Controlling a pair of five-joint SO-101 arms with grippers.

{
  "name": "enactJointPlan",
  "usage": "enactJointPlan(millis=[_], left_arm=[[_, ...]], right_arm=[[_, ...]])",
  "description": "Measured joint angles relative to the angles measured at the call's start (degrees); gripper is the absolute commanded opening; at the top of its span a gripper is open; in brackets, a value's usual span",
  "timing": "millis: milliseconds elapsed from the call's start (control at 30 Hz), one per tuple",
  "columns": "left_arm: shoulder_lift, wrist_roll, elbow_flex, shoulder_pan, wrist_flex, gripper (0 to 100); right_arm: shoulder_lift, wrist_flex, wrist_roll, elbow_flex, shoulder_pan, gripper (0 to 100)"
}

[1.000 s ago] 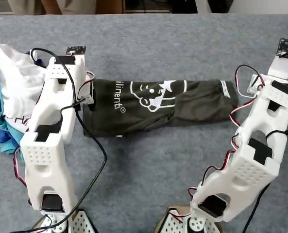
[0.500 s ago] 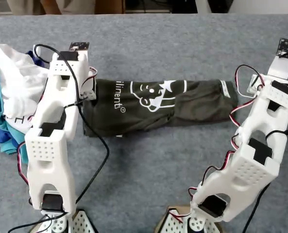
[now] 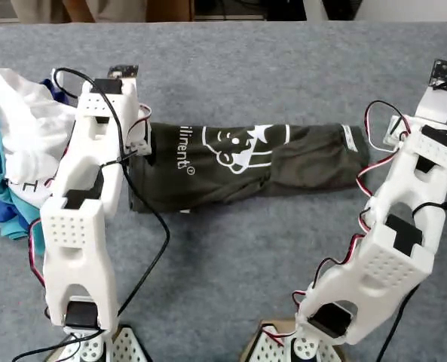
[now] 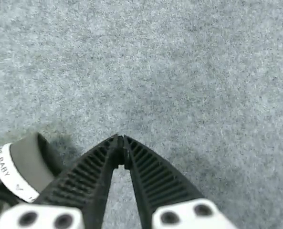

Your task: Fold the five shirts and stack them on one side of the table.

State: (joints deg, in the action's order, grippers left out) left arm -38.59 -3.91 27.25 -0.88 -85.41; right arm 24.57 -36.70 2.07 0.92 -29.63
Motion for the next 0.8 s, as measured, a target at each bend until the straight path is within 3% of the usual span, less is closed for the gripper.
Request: enactJointPlan(millis=[200,467,700,800], left_arm=[[-6.0,0.1,2.2,-1.5,0.4,19],[-7.8,0.2,5.0,-1.1,-0.4,1],[-10.5,0.2,9.8,0.5,-1.8,2],[-10.9,0.1,14.2,0.5,-5.7,2]], right_arm=[[0.0,0.0,0.0,0.0,0.0,0.5],[0.0,0.0,0.0,0.0,0.0,0.5],[0.0,0.0,-0.3,0.0,0.0,0.9],[0.0,1.2,-4.0,-0.2,-1.2,0.9]])
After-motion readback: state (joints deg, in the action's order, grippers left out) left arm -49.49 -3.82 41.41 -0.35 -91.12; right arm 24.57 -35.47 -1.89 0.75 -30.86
